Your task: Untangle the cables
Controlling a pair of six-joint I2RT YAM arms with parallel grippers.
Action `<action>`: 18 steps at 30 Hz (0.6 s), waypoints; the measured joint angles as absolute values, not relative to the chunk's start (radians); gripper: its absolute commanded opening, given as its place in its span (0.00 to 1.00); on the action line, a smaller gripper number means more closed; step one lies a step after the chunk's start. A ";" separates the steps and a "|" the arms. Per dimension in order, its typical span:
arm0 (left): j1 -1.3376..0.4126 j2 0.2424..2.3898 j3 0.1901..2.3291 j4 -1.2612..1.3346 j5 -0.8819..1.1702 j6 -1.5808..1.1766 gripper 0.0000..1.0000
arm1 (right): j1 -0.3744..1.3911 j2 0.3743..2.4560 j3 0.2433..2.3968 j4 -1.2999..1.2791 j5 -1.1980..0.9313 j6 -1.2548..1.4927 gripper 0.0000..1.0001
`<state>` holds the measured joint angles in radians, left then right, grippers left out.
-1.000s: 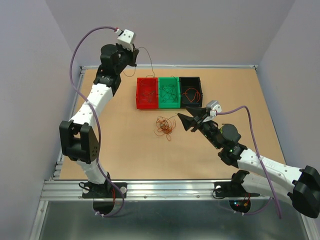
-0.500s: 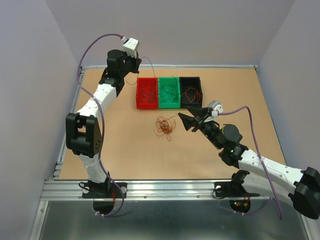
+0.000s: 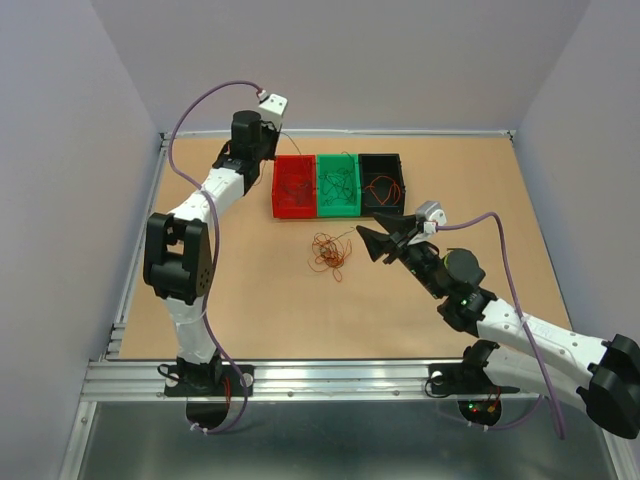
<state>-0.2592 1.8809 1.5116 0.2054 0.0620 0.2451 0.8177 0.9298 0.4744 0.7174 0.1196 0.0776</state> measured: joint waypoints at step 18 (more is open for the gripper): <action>-0.457 1.910 1.618 0.021 -0.532 0.319 0.00 | 0.818 1.159 0.560 0.651 0.157 0.091 0.56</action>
<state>-0.4568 1.9102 1.6176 0.0208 -0.5316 0.3191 0.8177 1.1595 0.5602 0.6514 0.1574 0.0910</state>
